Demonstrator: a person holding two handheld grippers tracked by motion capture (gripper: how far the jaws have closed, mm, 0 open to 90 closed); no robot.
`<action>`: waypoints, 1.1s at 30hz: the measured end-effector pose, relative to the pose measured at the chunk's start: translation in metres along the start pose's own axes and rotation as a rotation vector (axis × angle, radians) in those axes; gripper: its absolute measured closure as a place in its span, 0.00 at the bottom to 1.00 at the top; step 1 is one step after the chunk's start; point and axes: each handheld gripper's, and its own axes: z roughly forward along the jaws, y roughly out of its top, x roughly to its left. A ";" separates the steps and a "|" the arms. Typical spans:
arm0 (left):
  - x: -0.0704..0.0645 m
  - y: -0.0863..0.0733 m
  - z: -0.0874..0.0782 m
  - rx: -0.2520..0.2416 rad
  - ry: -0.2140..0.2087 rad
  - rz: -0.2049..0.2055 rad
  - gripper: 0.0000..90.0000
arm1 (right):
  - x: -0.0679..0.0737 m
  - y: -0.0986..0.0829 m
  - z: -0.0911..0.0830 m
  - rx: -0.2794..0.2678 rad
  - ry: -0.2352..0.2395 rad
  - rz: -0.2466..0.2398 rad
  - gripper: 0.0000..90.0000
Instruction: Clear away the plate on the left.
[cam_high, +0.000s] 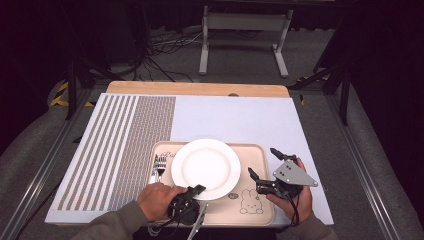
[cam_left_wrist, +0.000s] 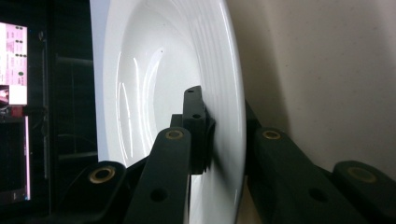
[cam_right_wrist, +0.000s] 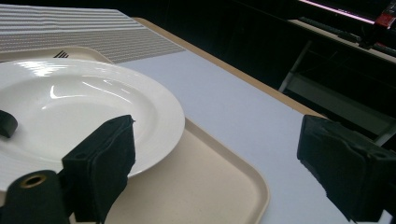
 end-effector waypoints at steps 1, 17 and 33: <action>-0.001 0.000 0.000 -0.002 -0.001 -0.010 0.91 | 0.001 0.000 0.000 0.000 0.000 0.000 0.14; 0.002 -0.008 0.000 -0.036 -0.054 -0.061 0.82 | 0.003 -0.001 0.002 0.013 0.018 -0.012 0.14; 0.004 -0.015 -0.013 -0.060 -0.087 -0.125 0.73 | 0.003 -0.001 0.003 0.015 0.026 -0.011 0.14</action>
